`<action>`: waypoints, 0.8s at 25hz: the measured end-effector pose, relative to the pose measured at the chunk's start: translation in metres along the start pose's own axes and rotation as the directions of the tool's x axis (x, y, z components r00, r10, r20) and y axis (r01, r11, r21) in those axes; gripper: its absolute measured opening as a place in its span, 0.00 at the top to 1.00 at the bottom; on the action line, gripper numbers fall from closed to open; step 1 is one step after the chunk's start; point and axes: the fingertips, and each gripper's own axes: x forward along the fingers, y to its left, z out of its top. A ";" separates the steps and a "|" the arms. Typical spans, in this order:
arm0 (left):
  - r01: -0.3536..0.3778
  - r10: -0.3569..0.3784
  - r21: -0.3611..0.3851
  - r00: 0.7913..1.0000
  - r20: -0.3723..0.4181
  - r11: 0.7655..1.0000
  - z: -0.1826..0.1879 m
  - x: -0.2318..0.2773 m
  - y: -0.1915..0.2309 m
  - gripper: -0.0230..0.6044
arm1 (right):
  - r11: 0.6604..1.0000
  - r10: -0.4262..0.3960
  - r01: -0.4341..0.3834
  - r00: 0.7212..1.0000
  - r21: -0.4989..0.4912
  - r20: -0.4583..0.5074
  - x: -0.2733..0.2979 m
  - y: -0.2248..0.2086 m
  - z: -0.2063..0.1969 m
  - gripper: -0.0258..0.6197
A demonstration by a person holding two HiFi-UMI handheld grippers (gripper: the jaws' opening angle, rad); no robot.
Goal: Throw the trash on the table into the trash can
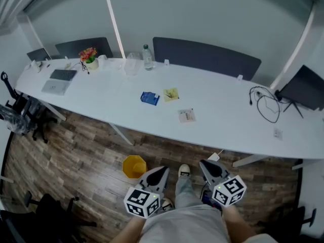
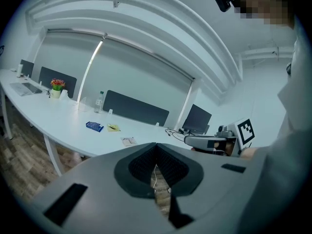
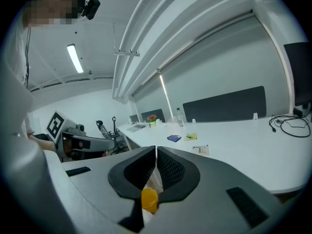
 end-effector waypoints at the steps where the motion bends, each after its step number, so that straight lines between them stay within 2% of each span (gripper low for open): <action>1: -0.003 0.003 -0.002 1.000 -0.001 1.000 0.003 0.007 0.004 0.96 | 1.000 0.005 -0.005 1.000 0.000 -0.002 0.007 -0.006 0.002 0.91; 20: -0.076 0.076 -0.003 0.997 -0.022 0.997 0.073 0.131 0.076 0.96 | 0.998 0.057 -0.058 0.996 -0.015 -0.066 0.120 -0.123 0.063 0.91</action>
